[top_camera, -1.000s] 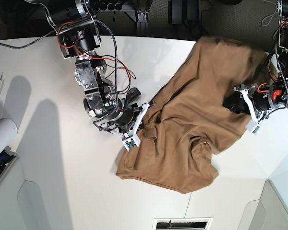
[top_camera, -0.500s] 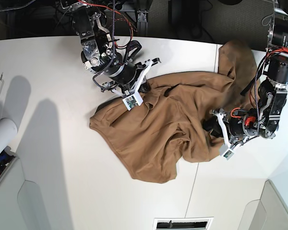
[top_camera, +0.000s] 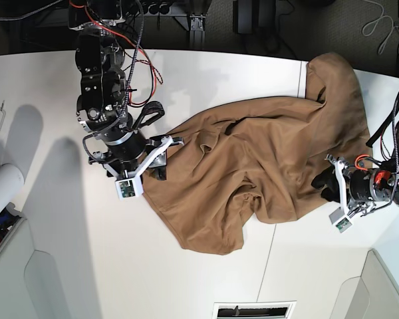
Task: Layout the t-shirt on the table in an organized manner, then fold the t-shirt properly
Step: 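Drag the shirt back across the table with both grippers, then pull the grippers apart to stretch the tan shirt across the table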
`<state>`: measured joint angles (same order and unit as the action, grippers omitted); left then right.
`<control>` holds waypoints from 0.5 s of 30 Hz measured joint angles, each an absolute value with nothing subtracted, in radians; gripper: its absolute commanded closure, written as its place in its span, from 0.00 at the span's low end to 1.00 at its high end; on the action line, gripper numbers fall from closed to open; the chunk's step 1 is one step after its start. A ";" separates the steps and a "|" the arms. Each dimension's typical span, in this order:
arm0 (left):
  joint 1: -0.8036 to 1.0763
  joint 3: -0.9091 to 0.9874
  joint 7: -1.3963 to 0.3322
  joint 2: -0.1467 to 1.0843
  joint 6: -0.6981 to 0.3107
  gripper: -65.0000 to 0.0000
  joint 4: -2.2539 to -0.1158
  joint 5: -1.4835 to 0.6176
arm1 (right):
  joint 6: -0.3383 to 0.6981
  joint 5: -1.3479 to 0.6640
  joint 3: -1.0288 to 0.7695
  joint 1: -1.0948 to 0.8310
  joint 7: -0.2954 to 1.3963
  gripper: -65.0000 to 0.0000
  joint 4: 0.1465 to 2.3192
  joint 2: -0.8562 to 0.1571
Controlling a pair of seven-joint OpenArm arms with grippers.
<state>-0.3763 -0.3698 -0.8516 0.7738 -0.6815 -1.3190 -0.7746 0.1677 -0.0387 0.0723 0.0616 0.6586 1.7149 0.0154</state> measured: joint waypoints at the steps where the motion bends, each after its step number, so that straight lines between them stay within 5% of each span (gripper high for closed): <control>1: -0.360 -0.370 -0.851 0.787 -0.682 0.56 -1.319 -0.775 | 0.167 -0.040 0.059 0.061 0.659 0.37 1.715 0.016; 15: -0.149 -0.318 -0.830 0.812 -0.681 0.56 -1.318 -0.769 | 0.234 -0.057 0.035 0.197 0.597 0.37 1.455 0.017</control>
<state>-0.1493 -0.3180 -0.8303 0.8116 -0.6811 -1.3178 -0.7692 0.2344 -0.0570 0.0345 0.1970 0.5968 1.4548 0.0166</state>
